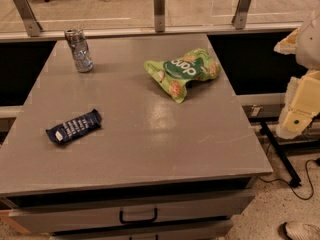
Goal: Move green rice chip bag near rxbar blueberry
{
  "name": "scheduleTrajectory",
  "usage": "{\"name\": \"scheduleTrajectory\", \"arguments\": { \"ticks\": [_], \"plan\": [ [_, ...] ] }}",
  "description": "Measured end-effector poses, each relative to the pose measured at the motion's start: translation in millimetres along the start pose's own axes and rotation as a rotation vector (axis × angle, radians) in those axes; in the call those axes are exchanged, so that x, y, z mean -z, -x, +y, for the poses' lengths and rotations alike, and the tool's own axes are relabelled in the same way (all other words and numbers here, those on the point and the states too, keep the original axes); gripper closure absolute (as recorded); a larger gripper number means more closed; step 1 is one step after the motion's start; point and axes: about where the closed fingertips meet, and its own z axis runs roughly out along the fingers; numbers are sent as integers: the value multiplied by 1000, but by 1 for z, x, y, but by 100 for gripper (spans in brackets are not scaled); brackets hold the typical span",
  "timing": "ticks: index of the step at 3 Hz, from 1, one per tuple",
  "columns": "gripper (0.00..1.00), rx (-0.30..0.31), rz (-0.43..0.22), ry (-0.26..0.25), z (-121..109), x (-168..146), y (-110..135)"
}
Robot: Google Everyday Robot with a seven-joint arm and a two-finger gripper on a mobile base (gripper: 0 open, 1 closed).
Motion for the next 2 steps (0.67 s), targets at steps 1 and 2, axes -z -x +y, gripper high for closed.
{"name": "scheduleTrajectory", "arguments": {
  "ticks": [1, 2],
  "plan": [
    [0, 0, 0, 0, 0, 0, 0],
    [0, -7, -53, -14, -20, -23, 16]
  ]
}}
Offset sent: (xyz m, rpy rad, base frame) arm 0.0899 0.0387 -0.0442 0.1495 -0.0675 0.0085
